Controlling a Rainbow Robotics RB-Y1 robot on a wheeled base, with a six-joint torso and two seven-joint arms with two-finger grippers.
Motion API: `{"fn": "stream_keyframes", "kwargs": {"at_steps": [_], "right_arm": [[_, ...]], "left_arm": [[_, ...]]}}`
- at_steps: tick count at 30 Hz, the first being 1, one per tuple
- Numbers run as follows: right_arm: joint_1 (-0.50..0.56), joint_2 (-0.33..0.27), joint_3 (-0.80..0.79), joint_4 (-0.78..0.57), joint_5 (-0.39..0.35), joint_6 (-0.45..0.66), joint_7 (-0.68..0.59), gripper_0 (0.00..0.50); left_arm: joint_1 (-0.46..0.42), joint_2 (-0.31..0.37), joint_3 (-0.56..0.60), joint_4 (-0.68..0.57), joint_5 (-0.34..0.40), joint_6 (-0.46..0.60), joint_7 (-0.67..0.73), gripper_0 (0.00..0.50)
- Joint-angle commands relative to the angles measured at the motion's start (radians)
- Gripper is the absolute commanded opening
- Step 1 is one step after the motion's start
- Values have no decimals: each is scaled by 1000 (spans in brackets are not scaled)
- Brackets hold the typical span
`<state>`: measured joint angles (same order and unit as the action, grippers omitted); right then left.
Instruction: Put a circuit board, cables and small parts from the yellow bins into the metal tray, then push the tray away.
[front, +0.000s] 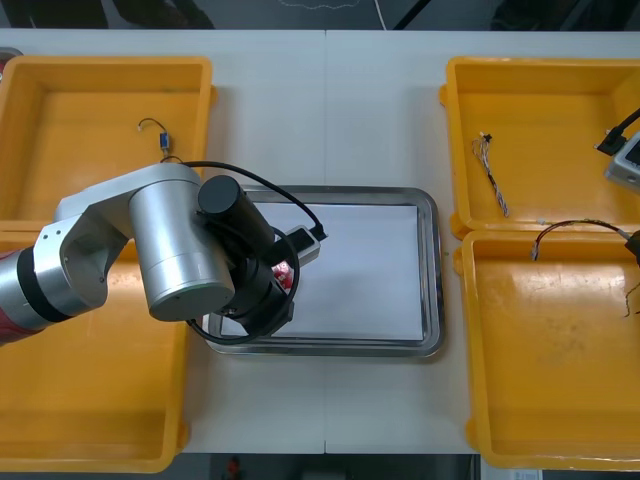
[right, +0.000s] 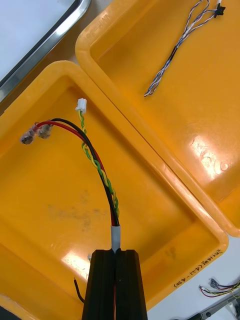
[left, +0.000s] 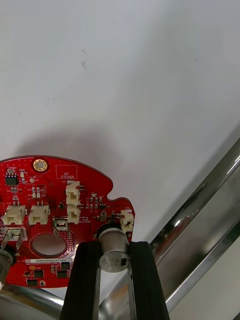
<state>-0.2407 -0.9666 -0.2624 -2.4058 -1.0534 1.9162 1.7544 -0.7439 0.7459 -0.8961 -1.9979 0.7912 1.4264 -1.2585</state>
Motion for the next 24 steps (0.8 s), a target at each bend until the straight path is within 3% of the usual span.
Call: {"fn": "stream_keyframes", "kwargs": {"at_steps": [1,3,4,6,8,9,15,24], "right_arm": [[-28,-41,9,-4,-7,4,50,0],[-28,-41,9,-4,-7,4,50,0],[-28,-41,9,-4,-7,4,50,0],[-26,-41,8,-4,-8,4,50,0],[-26,-41,9,-4,-7,4,48,0],[-26,-41,9,-4,-7,4,50,0],[-29,-41,9,-4,-10,4,50,0],[-120,-41,98,-4,-39,4,54,0]], "left_arm": [[-37,-14,-32,-7,-32,-14,48,65],[-37,-11,-37,-7,-37,-14,51,214],[-37,-11,-37,-7,-37,-14,53,239],[-37,-8,-38,-5,-37,-14,54,340],[-37,-5,-38,-7,-33,-14,54,479],[-37,-5,-38,-7,-30,-14,56,500],[-37,1,-15,-39,-17,-6,67,500],[-37,-3,206,-124,88,183,74,500]]}}
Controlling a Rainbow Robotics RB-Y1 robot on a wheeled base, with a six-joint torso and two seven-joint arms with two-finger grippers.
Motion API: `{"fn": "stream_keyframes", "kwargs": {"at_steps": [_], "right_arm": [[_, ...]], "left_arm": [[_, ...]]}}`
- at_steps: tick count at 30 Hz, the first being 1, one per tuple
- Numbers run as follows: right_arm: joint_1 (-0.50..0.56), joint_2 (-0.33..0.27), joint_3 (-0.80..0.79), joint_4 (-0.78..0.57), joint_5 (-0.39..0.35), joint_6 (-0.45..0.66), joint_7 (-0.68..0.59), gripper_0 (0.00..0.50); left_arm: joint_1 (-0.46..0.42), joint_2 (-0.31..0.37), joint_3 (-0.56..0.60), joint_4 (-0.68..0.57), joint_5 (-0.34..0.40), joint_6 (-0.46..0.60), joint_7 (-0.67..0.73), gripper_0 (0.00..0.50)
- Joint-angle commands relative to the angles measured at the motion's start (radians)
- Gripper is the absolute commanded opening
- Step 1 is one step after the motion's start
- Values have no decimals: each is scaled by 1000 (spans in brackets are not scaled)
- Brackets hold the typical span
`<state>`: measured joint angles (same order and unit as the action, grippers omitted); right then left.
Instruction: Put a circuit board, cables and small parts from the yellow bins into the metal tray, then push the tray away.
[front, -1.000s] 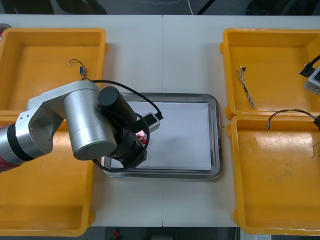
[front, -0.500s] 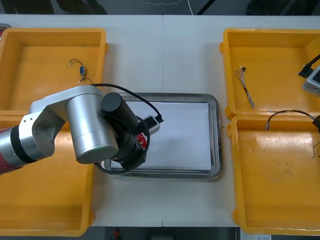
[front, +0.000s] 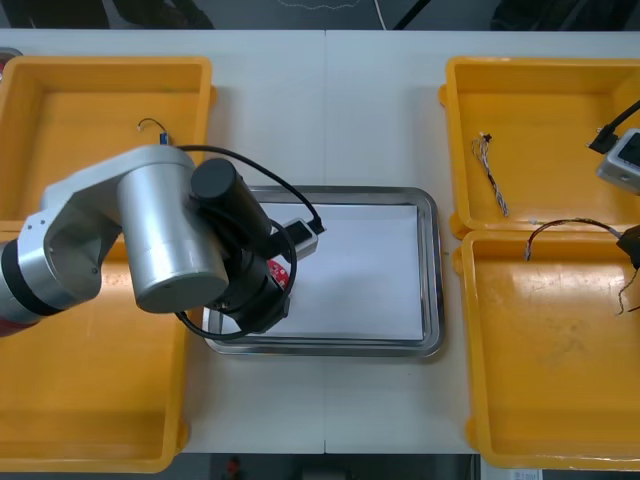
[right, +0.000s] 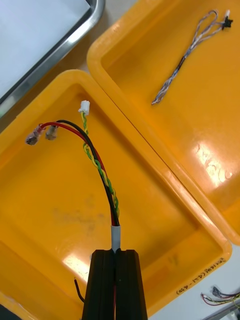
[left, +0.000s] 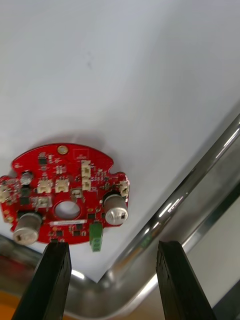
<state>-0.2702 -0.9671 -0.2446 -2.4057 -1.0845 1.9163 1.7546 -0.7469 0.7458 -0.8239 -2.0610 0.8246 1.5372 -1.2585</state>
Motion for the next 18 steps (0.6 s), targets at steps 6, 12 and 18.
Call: {"fn": "stream_keyframes", "kwargs": {"at_steps": [6,12,18], "right_arm": [[-241,-39,249,-4,-6,4,52,0],[-377,31,424,-3,31,4,57,0],[-491,119,565,48,78,4,66,0]], "left_arm": [[-34,15,299,-83,96,230,68,500],[-34,26,473,-88,113,377,50,500],[-34,26,611,-25,113,383,42,500]]}}
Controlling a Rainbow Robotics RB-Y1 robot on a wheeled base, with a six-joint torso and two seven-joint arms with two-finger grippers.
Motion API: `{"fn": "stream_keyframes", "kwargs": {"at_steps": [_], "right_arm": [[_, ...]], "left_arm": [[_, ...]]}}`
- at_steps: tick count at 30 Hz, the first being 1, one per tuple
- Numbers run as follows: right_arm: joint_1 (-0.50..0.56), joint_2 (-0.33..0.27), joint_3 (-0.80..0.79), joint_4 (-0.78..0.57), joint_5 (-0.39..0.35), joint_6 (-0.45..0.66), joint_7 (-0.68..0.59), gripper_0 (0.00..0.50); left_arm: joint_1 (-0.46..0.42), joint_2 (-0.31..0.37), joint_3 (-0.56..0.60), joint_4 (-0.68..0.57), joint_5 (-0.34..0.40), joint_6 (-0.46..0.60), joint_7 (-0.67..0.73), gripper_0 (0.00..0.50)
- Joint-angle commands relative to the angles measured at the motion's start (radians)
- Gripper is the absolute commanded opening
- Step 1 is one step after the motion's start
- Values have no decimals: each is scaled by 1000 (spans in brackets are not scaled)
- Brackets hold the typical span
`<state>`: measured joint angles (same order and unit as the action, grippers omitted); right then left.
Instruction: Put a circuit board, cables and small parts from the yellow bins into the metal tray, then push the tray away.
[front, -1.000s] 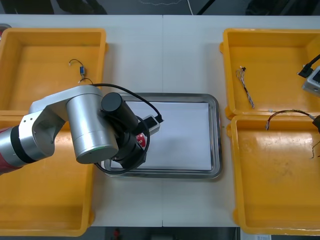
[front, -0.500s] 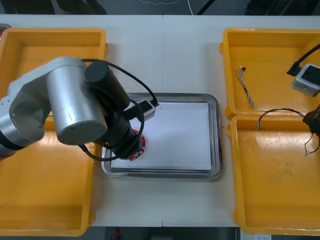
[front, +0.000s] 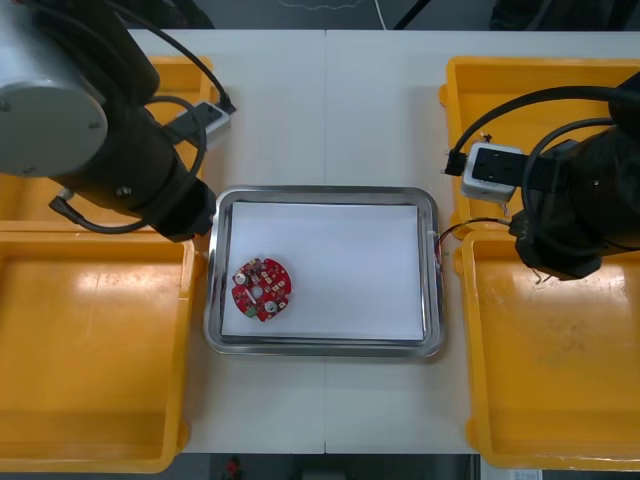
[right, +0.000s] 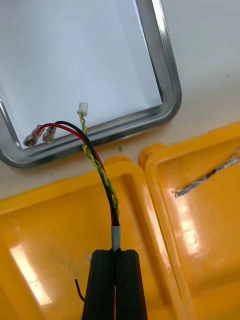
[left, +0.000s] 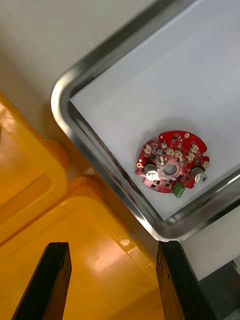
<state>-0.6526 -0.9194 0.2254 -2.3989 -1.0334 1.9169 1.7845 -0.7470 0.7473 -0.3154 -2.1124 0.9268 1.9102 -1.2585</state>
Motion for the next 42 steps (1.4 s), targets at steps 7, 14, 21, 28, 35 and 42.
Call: {"fn": "stream_keyframes", "kwargs": {"at_steps": [7,14,21,28,35,42], "right_arm": [[-208,171,209,147,65,3,56,0],[-268,269,344,187,174,3,92,0],[-271,306,459,218,253,-30,165,0],[-243,340,528,277,311,-92,210,0],[-182,381,549,372,316,-179,227,0],[-165,379,660,437,389,-309,237,0]], "left_arm": [[-34,24,196,121,-57,10,41,500],[-34,24,285,238,-134,10,30,500],[-46,24,299,335,-169,-51,14,500],[-88,18,265,443,-171,-177,7,500],[-123,-8,196,574,-207,-332,1,500],[-124,-39,150,670,-207,-485,1,500]]}}
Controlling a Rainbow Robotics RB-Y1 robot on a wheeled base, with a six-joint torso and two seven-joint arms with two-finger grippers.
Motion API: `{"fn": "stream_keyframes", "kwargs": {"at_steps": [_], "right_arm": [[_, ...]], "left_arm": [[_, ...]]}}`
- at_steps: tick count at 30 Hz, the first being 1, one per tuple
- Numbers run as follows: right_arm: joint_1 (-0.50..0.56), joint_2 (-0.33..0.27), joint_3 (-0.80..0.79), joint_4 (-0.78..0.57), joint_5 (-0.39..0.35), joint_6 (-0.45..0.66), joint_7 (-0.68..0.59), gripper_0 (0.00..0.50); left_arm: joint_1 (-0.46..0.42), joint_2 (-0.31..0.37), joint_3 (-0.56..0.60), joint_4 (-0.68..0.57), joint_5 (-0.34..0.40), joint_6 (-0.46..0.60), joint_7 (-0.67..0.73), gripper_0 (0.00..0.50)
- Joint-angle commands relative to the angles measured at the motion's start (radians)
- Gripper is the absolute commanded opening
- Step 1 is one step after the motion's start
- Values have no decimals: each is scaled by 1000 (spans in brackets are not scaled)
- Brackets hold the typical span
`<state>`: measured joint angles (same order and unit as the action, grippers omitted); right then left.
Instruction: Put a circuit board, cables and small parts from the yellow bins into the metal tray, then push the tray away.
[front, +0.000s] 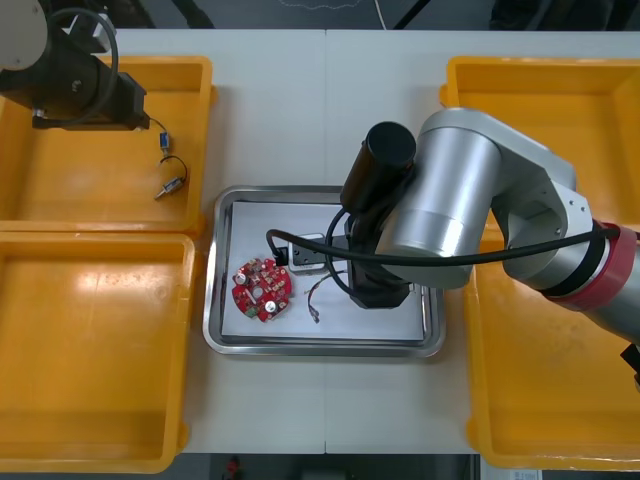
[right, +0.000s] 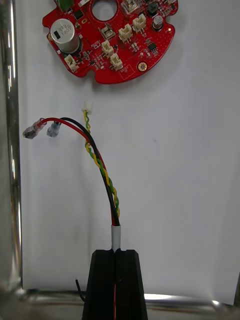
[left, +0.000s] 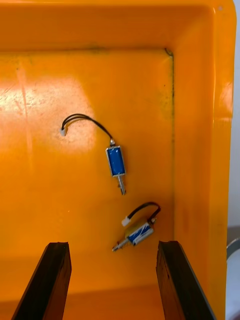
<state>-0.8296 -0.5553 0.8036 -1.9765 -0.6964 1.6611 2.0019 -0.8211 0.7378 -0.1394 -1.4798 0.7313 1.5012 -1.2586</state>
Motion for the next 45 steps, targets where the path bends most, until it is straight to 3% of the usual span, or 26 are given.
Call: {"fn": "stream_keyframes", "kwargs": {"at_steps": [1,6,16,24,25,26,27,28,34,42,43,44,45], "right_arm": [[15,14,100,22,72,-69,20,0],[18,11,158,57,118,-116,20,0],[35,9,187,111,118,-150,20,0],[35,6,189,111,121,-156,20,3],[35,6,189,111,121,-162,20,175],[35,6,189,110,121,-167,20,280],[35,6,189,110,121,-176,20,430],[35,6,187,107,121,-185,15,500],[35,6,166,96,121,-208,29,500],[35,12,72,64,66,-149,38,500],[35,15,48,59,55,-123,38,500],[35,17,37,56,52,-109,38,500],[35,21,16,44,49,-81,38,500]], "left_arm": [[-49,-34,-35,53,-10,-96,1,500],[-49,-49,-71,105,-20,-173,2,500],[-49,-63,-129,145,-43,-257,16,500],[-49,-87,-157,234,-62,-389,7,500],[-49,-90,-158,242,-67,-401,7,500],[-49,-93,-160,246,-70,-407,8,500],[-49,-97,-163,257,-73,-421,8,500],[-49,-100,-164,268,-78,-438,7,500],[-49,-101,-220,325,-89,-541,8,500],[-46,-103,-224,332,-96,-547,7,500],[-46,-104,-224,332,-101,-547,7,483],[-44,-104,-224,332,-101,-547,7,366],[-44,-104,-224,332,-102,-547,5,46]]}}
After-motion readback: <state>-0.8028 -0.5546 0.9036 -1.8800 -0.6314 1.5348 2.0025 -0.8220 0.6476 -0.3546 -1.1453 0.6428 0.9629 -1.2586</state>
